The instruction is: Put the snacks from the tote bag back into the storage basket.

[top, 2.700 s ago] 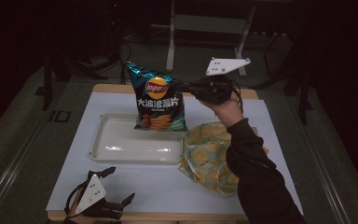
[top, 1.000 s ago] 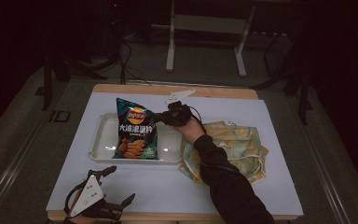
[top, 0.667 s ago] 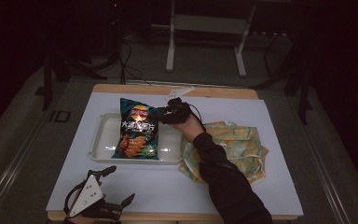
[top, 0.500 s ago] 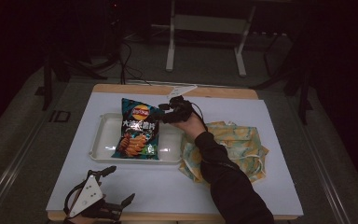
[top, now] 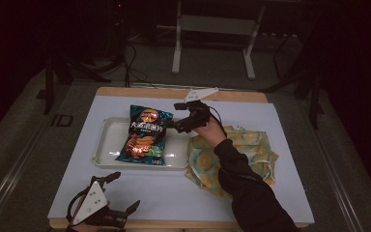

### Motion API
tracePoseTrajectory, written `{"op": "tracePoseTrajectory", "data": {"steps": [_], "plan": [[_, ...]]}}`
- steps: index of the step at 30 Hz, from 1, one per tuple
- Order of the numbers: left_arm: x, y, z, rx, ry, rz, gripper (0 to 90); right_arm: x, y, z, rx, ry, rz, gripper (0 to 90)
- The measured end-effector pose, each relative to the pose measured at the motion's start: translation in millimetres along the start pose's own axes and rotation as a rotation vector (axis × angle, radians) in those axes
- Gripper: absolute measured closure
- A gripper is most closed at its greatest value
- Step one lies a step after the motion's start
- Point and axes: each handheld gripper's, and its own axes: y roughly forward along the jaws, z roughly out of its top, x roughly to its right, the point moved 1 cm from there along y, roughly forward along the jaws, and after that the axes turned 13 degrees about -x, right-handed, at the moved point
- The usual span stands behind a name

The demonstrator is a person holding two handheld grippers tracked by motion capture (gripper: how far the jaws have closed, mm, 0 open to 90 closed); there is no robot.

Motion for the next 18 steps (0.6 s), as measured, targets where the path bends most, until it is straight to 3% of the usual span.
{"op": "tracePoseTrajectory", "data": {"steps": [6, 18], "plan": [[0.1, 0.6, 0.1, -0.004, 0.001, 0.001, 0.2, -5.8, -20.2, -4.6, -0.019, -0.013, -0.055, 14.0], [-0.4, 1.4, -0.3, -0.007, -0.001, 0.004, 0.2, -4.6, -63.9, -30.9, 0.005, 0.024, -0.134, 14.1]]}}
